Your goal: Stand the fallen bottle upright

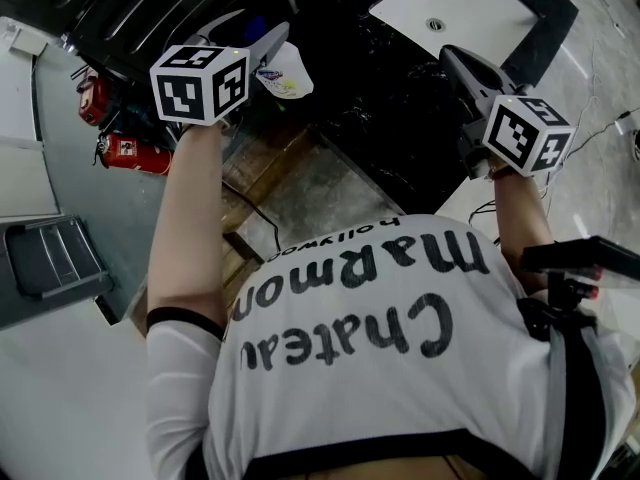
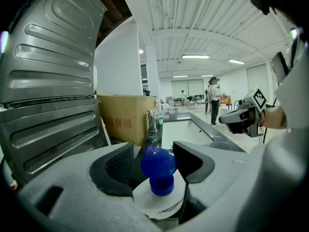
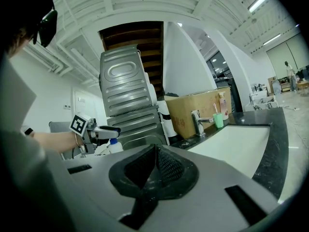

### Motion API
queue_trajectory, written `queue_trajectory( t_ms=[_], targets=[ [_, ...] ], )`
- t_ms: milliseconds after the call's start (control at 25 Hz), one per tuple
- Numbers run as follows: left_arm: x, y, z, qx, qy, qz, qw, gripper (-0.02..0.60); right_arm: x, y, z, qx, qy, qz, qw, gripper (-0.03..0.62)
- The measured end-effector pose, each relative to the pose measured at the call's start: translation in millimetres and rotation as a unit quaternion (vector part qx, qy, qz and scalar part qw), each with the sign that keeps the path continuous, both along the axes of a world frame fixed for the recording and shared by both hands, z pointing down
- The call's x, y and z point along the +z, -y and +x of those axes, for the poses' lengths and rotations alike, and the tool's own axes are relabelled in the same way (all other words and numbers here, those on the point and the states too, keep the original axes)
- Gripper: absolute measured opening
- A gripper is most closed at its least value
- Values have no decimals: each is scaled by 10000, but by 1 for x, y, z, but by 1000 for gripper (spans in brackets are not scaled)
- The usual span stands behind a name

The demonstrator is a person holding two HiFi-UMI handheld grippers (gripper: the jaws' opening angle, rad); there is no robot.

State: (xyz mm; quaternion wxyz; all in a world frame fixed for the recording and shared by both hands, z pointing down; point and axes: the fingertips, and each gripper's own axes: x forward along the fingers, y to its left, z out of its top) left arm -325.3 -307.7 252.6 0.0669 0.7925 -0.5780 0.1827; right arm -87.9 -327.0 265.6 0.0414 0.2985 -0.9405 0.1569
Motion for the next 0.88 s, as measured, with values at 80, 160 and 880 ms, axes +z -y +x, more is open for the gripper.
queue_trajectory(
  t_ms=[80,160,880],
  targets=[
    [-6,1,0,32,-145,180,9997,259,0,1,-1,3,1,5,10000,15],
    [-14,2,-1,69,-331,418,9986,265,0,2,-4,11,9,5,10000,15],
    [-116,-89,-16,473,-1018,2723,9556,140,-9,-39,-38,407,211,-30,9989,15]
  ],
)
